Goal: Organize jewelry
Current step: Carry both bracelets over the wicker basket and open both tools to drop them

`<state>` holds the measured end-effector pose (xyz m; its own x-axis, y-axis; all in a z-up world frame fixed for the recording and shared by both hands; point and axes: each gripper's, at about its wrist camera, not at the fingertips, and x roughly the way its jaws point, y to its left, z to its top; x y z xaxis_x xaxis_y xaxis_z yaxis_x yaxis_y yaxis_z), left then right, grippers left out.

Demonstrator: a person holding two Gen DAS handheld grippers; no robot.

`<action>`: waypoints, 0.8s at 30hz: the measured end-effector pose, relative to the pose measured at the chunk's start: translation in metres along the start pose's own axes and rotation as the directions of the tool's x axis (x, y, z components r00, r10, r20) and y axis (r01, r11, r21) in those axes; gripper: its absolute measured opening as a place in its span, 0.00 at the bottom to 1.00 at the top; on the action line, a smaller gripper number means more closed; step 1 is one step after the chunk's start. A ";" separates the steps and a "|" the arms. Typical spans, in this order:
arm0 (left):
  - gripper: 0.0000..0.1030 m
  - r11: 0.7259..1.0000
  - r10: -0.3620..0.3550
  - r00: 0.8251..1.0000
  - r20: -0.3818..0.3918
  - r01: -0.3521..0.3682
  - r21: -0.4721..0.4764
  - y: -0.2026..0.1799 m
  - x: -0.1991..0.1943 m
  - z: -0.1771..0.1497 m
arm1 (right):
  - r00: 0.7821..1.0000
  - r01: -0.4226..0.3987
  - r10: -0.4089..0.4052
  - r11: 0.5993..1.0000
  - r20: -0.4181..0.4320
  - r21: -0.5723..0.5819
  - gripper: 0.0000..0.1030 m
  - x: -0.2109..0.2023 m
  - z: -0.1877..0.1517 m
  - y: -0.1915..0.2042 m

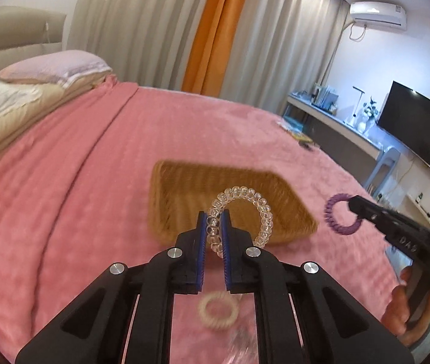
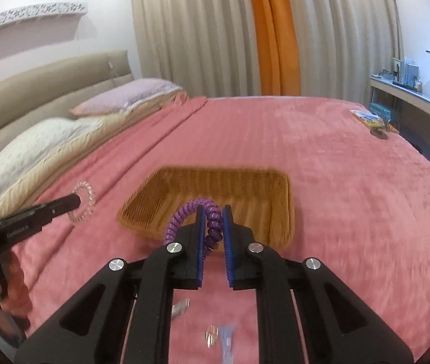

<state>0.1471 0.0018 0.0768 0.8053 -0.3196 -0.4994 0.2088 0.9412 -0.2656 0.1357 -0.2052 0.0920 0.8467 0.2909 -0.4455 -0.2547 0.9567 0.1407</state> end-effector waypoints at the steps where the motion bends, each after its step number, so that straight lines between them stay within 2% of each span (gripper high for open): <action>1: 0.07 1.000 -0.006 1.000 0.003 0.006 -0.002 -0.004 0.011 0.007 | 1.000 -0.004 0.004 1.000 0.000 0.012 0.09 0.010 0.007 -0.002; 5: 0.07 1.000 0.016 1.000 -0.002 -0.016 0.007 -0.015 0.054 0.021 | 0.999 0.008 -0.007 0.999 -0.033 0.041 0.09 0.054 0.022 -0.011; 11: 0.07 0.999 0.047 0.997 -0.062 -0.047 0.003 -0.010 0.109 0.022 | 0.987 0.038 -0.020 0.993 -0.160 0.114 0.09 0.129 0.019 -0.036; 19: 0.08 0.997 0.076 0.982 -0.172 -0.072 0.028 0.001 0.149 0.003 | 0.961 0.092 -0.059 0.990 -0.269 0.110 0.09 0.172 -0.010 -0.050; 24: 0.09 0.996 0.093 0.975 -0.203 -0.088 0.035 0.003 0.156 -0.004 | 0.956 0.114 -0.088 0.990 -0.280 0.079 0.10 0.175 -0.016 -0.047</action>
<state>0.2713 -0.0461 -0.0054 0.6920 -0.2461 -0.6787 0.1565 0.9689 -0.1917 0.2883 -0.1988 -0.0062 0.7008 0.1955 -0.6860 -0.1186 0.9803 0.1581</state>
